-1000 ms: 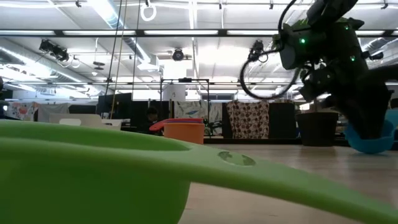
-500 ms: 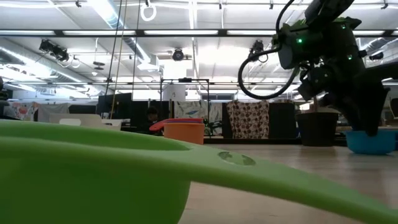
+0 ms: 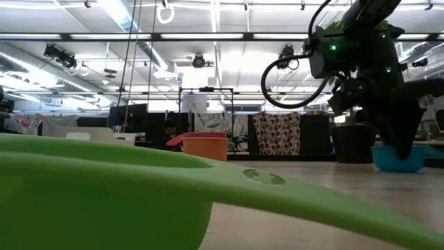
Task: Nest measuring cups in basket
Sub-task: Stack the light blue measuring cup on top of the red measuring cup
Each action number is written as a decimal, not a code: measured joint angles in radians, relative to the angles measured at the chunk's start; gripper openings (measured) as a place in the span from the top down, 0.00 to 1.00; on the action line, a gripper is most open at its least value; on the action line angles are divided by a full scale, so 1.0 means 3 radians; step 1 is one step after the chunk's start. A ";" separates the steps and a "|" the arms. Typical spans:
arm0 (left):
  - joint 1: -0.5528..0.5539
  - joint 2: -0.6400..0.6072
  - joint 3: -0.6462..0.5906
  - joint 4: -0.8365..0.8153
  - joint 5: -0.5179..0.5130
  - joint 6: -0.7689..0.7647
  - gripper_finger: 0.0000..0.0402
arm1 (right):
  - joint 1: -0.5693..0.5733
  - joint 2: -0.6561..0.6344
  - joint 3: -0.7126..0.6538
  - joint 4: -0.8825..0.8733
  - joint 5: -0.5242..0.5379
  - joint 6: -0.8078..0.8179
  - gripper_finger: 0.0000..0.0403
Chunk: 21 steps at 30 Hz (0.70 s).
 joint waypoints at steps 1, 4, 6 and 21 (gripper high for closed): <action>0.0000 0.0000 0.0000 0.0001 0.0000 0.0000 0.80 | 0.0000 0.0000 -0.0028 0.0045 0.0007 -0.0020 0.91; 0.0000 0.0000 0.0000 0.0001 0.0000 0.0000 0.80 | 0.0002 -0.0013 -0.0042 0.0053 0.0062 -0.0220 0.96; 0.0000 0.0000 0.0000 0.0001 0.0000 0.0000 0.80 | 0.0013 -0.0011 -0.0035 0.0043 0.0099 -0.0482 0.96; 0.0000 0.0000 0.0001 0.0188 0.0000 0.0000 0.80 | 0.0126 0.0008 0.0666 0.0128 0.0073 -0.2990 0.97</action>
